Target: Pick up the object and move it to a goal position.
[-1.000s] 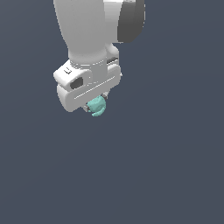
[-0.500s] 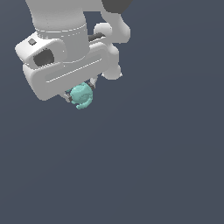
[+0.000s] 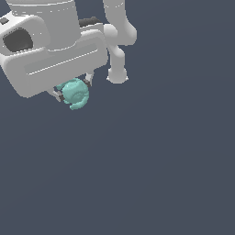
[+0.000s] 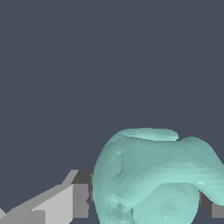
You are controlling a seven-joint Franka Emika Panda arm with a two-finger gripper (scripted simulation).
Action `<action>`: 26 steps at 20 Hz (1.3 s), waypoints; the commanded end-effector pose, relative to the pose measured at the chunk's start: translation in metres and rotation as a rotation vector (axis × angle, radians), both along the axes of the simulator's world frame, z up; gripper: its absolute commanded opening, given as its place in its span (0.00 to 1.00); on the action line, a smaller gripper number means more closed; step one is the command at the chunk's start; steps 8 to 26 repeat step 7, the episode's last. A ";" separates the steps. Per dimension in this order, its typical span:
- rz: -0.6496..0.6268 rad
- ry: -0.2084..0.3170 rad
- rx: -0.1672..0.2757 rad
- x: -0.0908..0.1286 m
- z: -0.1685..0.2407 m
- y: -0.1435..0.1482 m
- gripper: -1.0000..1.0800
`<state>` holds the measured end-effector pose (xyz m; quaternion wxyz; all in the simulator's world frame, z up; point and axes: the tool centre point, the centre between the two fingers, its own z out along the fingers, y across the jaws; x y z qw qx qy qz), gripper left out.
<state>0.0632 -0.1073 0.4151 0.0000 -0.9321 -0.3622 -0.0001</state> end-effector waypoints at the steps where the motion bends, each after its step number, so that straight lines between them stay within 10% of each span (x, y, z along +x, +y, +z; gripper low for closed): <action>1: 0.000 0.000 0.000 0.002 0.004 -0.002 0.00; 26: 0.000 0.000 0.000 0.003 0.007 -0.004 0.00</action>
